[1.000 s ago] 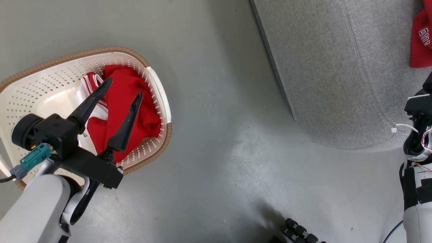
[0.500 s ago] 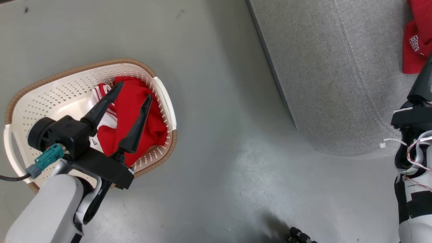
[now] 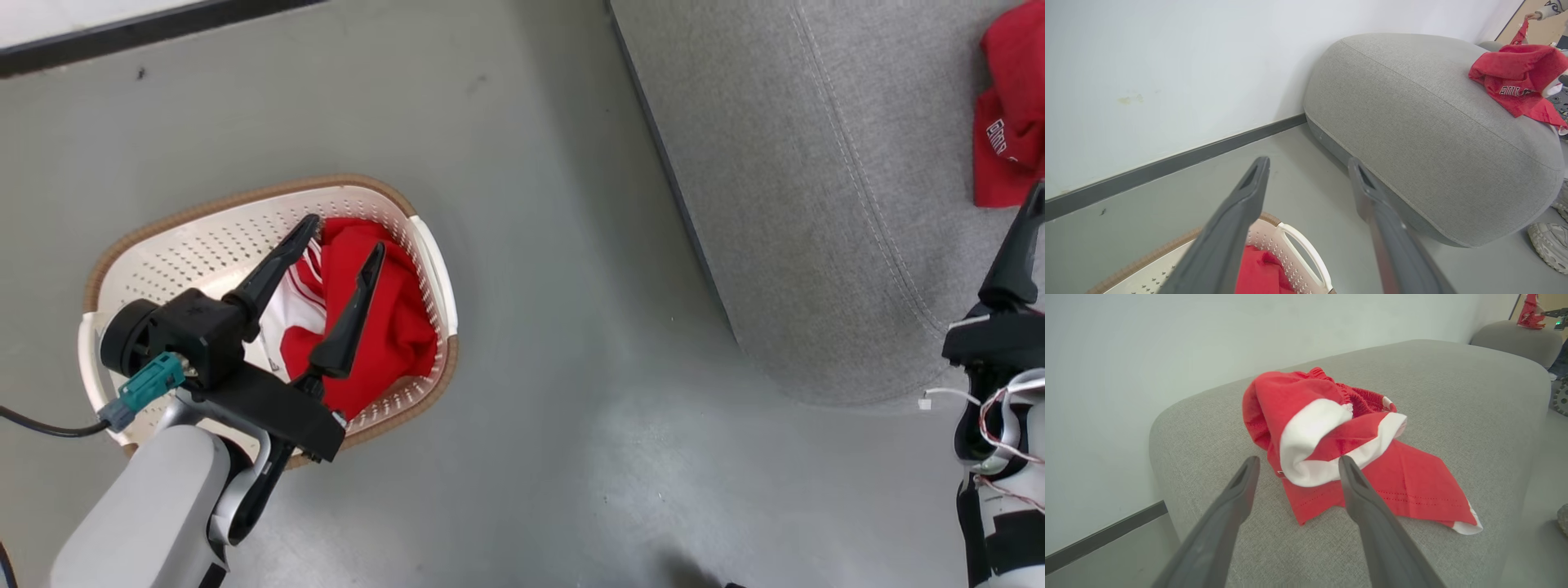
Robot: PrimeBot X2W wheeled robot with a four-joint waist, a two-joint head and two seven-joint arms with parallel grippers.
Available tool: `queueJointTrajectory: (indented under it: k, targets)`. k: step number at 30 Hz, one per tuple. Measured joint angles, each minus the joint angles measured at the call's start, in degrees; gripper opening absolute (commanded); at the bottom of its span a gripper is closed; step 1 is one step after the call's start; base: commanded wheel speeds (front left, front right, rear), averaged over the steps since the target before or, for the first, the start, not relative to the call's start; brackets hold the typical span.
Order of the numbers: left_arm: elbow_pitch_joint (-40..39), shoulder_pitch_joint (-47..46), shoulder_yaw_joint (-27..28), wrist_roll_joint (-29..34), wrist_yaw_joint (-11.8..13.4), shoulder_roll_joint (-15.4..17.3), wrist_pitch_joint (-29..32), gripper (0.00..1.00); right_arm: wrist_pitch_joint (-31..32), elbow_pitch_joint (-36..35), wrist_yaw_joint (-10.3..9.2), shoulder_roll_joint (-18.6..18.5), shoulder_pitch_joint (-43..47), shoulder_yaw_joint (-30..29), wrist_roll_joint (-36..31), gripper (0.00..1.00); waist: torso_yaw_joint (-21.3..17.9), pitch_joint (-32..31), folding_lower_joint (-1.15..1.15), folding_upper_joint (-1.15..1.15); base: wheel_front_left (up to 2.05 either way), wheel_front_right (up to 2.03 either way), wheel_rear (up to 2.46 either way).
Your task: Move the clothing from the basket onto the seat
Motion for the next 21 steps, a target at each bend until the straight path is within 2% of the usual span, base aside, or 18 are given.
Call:
queueJointTrajectory:
  k: [12,21]
  targets:
    - [5.5,0.1,0.4,-0.8,0.1,-2.7,-2.3,1.00,0.0,1.0,0.63,0.1,2.4,2.2,-0.9,1.00,1.9,-5.3,0.00,0.00,0.00,0.00,0.00]
    - [9.1,0.3,2.1,-1.9,1.3,-4.7,-3.5,1.00,0.0,2.4,3.33,0.1,2.4,4.4,-1.8,1.00,4.6,-9.4,0.00,0.00,0.00,0.00,0.00]
